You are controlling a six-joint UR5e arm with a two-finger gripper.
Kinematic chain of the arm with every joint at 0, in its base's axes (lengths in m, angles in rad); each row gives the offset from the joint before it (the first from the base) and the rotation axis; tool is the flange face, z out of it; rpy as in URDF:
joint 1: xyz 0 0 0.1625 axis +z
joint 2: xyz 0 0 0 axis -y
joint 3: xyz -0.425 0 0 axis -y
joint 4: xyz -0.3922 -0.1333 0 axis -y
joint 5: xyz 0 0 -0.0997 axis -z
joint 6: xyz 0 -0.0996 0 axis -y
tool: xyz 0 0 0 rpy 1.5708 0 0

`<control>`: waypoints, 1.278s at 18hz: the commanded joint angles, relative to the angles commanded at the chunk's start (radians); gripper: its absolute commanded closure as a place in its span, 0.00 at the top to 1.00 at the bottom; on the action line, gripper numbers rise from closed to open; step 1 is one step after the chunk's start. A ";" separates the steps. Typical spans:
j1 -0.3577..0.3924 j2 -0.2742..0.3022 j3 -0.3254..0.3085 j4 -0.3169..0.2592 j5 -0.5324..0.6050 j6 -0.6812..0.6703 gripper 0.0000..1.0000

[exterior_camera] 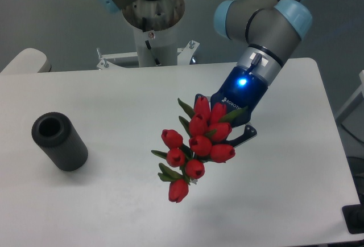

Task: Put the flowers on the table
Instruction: 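Hold the red tulip bunch by the stems in the gripper, steady, then lower the tulip bunch toward the table, tilting stems flat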

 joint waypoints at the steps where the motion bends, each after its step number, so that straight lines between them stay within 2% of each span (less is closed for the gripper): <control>1: -0.002 0.000 -0.002 0.000 0.000 0.002 0.37; 8: 0.000 0.002 -0.006 0.000 0.020 0.015 0.37; 13: 0.002 0.029 -0.002 0.000 0.216 0.034 0.37; 14: -0.009 0.037 -0.002 -0.002 0.307 0.044 0.37; 19: -0.092 0.054 -0.023 -0.003 0.579 0.121 0.37; 23: -0.129 0.055 -0.021 -0.006 0.724 0.139 0.37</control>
